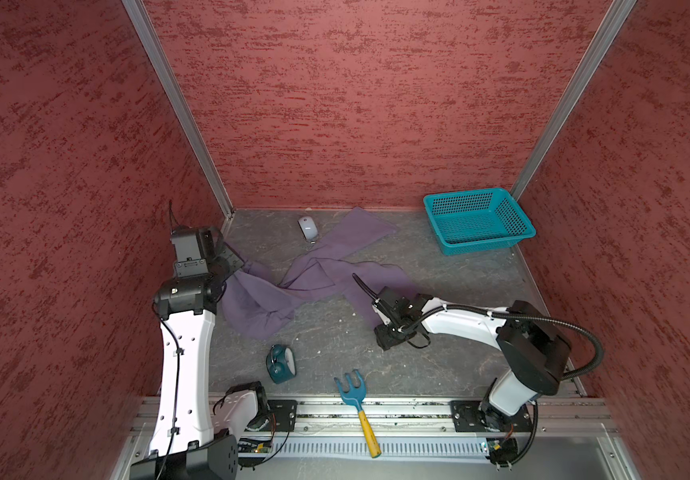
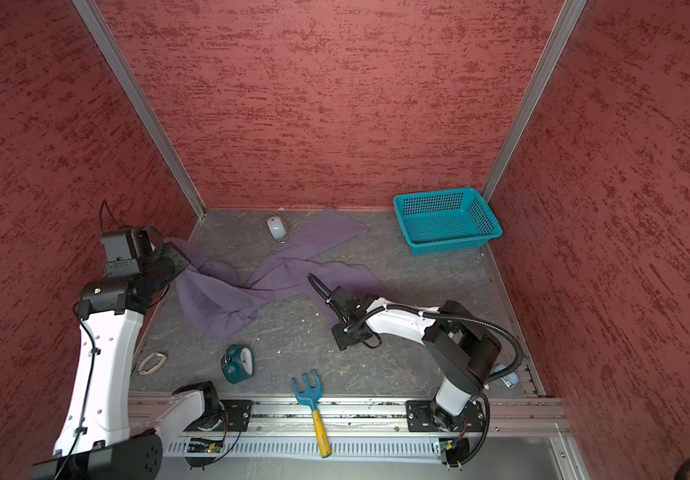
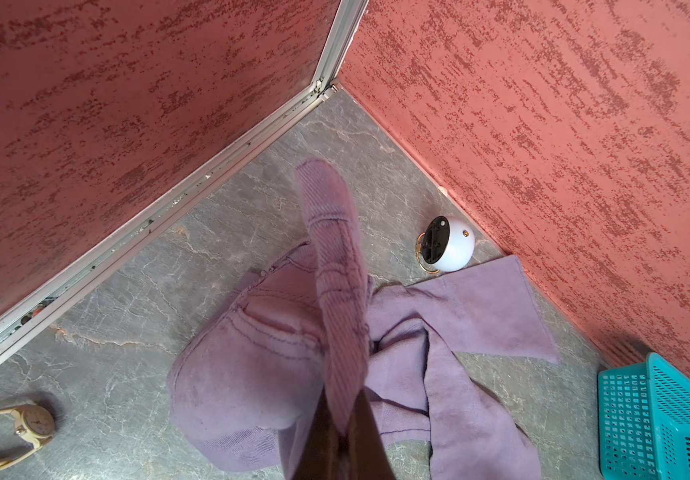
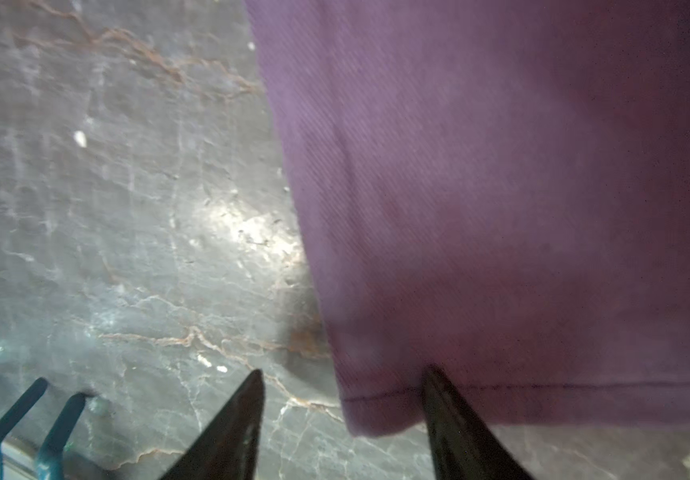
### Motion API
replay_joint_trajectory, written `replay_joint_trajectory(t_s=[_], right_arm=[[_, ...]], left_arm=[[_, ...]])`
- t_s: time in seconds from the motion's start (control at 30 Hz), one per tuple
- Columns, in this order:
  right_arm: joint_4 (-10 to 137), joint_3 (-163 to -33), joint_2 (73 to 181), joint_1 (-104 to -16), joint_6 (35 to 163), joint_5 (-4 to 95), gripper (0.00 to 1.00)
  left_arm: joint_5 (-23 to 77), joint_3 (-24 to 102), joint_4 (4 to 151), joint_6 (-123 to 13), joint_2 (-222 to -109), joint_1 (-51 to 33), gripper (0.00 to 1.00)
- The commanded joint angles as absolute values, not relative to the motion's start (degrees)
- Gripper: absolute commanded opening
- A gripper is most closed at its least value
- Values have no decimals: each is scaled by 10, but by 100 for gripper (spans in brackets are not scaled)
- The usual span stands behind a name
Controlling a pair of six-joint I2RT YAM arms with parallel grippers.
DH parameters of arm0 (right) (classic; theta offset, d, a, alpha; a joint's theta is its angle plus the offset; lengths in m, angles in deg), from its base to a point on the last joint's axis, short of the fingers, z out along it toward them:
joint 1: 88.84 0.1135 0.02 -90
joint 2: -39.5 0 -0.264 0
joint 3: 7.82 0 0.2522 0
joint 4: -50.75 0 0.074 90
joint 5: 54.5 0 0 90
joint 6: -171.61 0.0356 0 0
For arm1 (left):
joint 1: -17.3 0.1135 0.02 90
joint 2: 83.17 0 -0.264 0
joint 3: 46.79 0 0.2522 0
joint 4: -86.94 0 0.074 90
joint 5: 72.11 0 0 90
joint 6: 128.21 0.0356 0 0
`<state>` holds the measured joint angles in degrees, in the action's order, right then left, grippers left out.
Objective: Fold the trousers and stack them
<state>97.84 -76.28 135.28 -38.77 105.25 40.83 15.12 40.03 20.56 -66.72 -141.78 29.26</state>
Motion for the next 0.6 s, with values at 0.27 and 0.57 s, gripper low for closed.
replay_joint_trajectory(t_s=[0.27, 0.57], right_arm=[[1014, -838, 1344, -426, 1028, 313, 0], [1137, -1084, 1239, -622, 961, 281, 0]], left_arm=[[160, 406, 231, -666, -1417, 300, 5], [142, 403, 221, -659, -1395, 311, 5]])
